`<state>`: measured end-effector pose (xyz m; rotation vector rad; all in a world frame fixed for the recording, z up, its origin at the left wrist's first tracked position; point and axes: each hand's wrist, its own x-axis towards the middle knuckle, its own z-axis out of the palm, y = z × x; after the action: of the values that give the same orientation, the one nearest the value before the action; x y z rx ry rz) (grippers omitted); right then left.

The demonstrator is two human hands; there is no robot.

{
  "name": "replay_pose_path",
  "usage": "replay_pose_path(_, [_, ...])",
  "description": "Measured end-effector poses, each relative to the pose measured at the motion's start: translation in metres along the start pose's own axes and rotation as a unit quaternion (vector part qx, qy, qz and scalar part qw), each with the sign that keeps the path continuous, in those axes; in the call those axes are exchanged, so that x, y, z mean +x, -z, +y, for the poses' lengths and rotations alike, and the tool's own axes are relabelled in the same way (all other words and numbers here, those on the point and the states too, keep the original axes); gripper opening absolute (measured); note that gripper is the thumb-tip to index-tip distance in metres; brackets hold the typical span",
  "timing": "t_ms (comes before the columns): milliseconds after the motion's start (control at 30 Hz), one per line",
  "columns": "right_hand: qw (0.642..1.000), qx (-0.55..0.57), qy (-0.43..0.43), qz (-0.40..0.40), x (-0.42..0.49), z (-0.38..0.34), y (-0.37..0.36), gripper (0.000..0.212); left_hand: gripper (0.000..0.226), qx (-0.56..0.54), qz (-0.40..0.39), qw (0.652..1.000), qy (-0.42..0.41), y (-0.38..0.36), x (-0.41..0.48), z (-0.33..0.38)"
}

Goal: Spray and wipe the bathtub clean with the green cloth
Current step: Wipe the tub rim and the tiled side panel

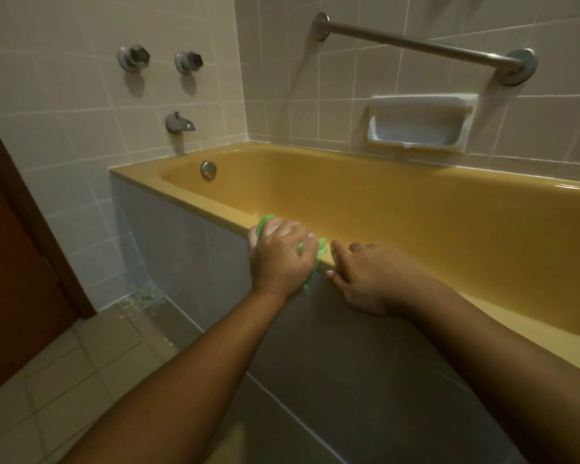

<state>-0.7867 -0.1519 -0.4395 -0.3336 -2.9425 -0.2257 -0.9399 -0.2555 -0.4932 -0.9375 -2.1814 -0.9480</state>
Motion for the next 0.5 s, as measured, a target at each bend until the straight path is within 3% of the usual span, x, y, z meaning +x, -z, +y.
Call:
replay_pose_path(133, [1.000, -0.008, 0.002, 0.007, 0.012, -0.008, -0.003, 0.057, 0.036, -0.023, 0.012, 0.996, -0.080, -0.002, 0.003, -0.015])
replay_pose_path(333, [1.000, -0.001, -0.002, -0.003, 0.030, -0.019, -0.003, 0.054, 0.041, -0.014, -0.003, 0.999, 0.039, 0.002, 0.026, -0.040])
replay_pose_path(500, [1.000, 0.006, 0.009, -0.006, 0.062, -0.035, -0.008, 0.056, 0.034, -0.039, 0.042, 0.996, -0.061, -0.002, 0.019, -0.050])
